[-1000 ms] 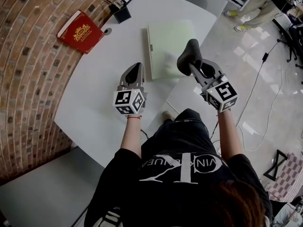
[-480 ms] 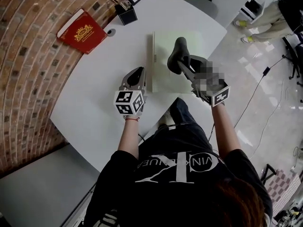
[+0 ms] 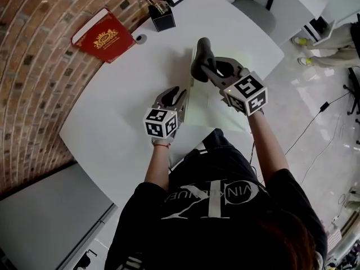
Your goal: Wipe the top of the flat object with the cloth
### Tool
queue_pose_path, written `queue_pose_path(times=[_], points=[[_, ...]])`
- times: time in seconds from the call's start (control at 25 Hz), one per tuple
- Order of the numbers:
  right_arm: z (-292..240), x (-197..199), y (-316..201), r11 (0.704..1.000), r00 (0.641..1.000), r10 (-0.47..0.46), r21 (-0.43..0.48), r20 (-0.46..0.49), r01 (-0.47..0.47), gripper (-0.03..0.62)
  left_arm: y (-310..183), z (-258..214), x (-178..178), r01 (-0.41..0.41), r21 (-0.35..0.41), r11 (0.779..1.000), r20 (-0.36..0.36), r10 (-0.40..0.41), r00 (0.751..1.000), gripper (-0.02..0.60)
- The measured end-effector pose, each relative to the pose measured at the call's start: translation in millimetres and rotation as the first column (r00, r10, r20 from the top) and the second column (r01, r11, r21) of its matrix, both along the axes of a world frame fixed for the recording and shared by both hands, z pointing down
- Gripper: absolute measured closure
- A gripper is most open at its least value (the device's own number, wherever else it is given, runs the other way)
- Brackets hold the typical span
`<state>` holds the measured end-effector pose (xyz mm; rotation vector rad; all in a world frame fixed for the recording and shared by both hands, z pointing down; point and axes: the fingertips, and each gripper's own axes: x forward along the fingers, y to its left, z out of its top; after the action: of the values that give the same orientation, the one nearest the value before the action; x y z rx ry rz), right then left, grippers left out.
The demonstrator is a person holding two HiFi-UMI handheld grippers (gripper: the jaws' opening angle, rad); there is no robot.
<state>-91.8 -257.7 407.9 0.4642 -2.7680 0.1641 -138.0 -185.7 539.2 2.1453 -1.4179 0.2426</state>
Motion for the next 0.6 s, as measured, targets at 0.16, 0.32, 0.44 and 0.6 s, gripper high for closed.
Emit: queue_pose_path(times=[0.16,0.32,0.44,0.6], points=[[4,-21,-17,0.999,0.999,-0.038,-0.034,-0.004,0.038,0.543,-6,7,10,-0.027,-0.05,0.998,-0.038,0.025,0.999,0.429],[18,-36,-32,0.992,0.999,-0.033,-0.125,0.003,0.034,0.543,-4,24,16,-0.045,-0.132,0.99,-0.018,0.043,0.999,0.395],[54,-33,-44,0.965,0.996,0.027,-0.257,-0.08,-0.047,0.543,-3,25,22,-0.065,-0.138,0.988,0.011,0.067,0.998,0.454],[96,-17,-56,0.916,0.975,0.102,-0.363,-0.196,-0.169,0.543,-2,26,24,-0.062,-0.135,0.989,0.039,0.068,0.997,0.477]])
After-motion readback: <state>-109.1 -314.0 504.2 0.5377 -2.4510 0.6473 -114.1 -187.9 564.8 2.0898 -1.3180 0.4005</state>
